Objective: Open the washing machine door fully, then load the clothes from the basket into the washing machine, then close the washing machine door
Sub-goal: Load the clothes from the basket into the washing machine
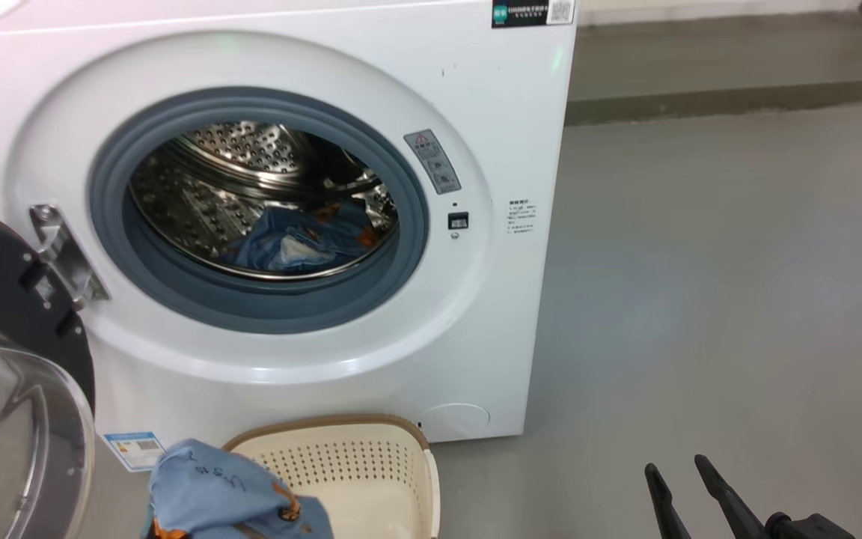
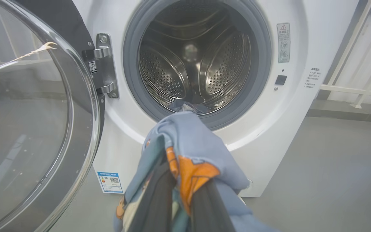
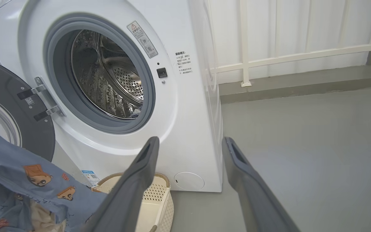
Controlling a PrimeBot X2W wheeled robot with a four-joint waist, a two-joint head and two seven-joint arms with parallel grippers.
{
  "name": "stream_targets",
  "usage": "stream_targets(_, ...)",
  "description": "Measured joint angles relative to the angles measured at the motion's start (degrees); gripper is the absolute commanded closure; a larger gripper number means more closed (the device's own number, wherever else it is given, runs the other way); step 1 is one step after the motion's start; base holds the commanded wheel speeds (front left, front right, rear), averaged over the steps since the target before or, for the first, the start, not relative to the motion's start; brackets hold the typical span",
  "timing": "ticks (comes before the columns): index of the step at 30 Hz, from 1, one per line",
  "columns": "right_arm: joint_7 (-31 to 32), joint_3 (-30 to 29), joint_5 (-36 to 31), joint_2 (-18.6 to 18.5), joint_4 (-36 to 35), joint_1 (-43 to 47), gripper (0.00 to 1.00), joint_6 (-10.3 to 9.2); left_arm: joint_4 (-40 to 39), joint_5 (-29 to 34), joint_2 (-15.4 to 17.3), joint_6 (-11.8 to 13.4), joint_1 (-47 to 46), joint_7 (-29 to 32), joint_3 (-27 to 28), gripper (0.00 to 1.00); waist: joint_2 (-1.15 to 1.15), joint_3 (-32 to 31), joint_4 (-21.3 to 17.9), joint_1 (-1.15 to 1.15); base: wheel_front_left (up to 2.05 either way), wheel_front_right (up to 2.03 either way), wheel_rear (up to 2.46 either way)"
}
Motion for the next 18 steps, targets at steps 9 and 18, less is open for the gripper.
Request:
stream_targets(9,0.0,0.0,0.0,-0.8,0.0,0.3,0.0,0.0,-1.4,0.5,0.0,0.0,0.8,0.0,0.2,1.0,0.0,-1.5,0.6,0.0,0.0,0.0,0.0)
stream_targets(18,0.0,-0.4,0.0,-0.6,0.0,0.5,0.0,0.0,-1.7,0.5,0.0,-0.1,0.8,0.0,-0.4,1.0,0.0,-0.6,0.4,0.0,0.0,0.0,0.0)
